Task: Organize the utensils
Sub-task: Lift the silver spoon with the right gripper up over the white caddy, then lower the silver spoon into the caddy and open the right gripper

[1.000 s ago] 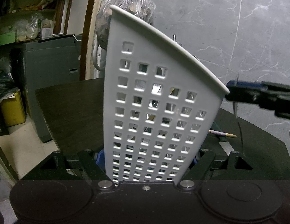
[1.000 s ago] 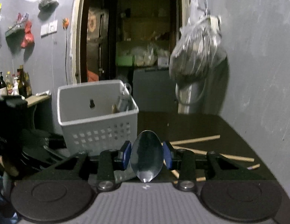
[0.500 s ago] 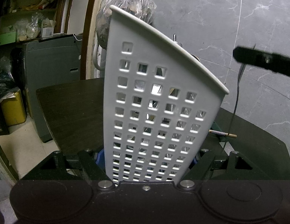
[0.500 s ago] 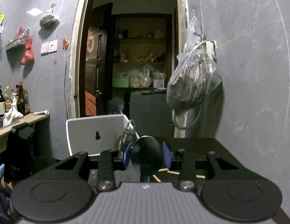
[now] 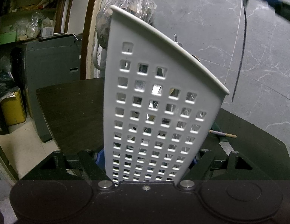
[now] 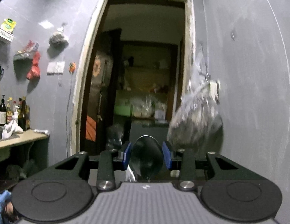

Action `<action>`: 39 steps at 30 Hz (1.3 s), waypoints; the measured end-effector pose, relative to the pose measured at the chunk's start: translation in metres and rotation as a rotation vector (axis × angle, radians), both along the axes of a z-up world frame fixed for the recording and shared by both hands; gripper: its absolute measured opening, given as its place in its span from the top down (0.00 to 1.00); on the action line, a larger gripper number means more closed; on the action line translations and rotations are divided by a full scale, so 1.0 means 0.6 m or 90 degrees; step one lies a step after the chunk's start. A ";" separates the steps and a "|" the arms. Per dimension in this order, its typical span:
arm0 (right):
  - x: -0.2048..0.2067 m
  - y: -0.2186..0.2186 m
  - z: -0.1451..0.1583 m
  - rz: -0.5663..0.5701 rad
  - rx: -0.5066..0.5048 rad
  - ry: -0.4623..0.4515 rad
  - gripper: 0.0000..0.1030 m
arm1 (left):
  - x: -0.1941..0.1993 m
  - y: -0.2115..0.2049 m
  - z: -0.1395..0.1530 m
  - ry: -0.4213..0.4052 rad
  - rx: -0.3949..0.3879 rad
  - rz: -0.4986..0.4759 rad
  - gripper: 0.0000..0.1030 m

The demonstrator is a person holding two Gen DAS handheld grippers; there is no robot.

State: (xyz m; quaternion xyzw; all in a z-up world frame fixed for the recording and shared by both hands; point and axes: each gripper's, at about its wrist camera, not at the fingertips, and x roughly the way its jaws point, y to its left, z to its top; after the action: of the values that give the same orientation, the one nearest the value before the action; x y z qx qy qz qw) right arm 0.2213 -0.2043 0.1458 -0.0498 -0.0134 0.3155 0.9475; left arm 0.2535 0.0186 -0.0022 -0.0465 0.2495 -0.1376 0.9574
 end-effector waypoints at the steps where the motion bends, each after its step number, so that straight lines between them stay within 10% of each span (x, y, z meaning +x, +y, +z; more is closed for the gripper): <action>1: -0.001 0.005 0.008 0.006 0.000 -0.013 0.61 | 0.000 0.001 0.000 0.000 0.000 0.000 0.23; 13: 0.000 0.081 0.068 0.111 0.010 -0.090 0.62 | 0.000 0.000 -0.001 0.000 0.000 0.000 0.23; 19: 0.017 0.108 0.059 0.150 0.029 -0.065 0.66 | 0.000 -0.001 -0.001 -0.001 -0.001 -0.001 0.23; 22: 0.029 0.118 0.052 0.164 0.035 -0.044 0.89 | 0.001 0.000 -0.001 0.000 -0.001 0.000 0.23; 33: 0.071 0.109 0.019 0.152 0.036 0.026 0.88 | 0.002 0.001 -0.003 0.001 -0.004 -0.001 0.23; 35: 0.068 0.098 0.017 0.140 0.034 0.018 0.74 | 0.002 0.001 -0.002 0.001 -0.004 -0.001 0.23; 37: 0.065 0.085 0.013 0.123 0.031 0.010 0.39 | 0.002 0.001 -0.002 0.001 -0.004 -0.001 0.23; 39: 0.064 0.067 0.006 0.098 0.031 0.011 0.31 | 0.002 0.001 -0.003 0.001 -0.004 -0.001 0.23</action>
State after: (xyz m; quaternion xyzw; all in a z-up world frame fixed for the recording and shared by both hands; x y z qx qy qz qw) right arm 0.2597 -0.1642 0.1497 -0.0230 -0.0169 0.3873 0.9215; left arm 0.2544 0.0192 -0.0037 -0.0494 0.2497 -0.1392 0.9570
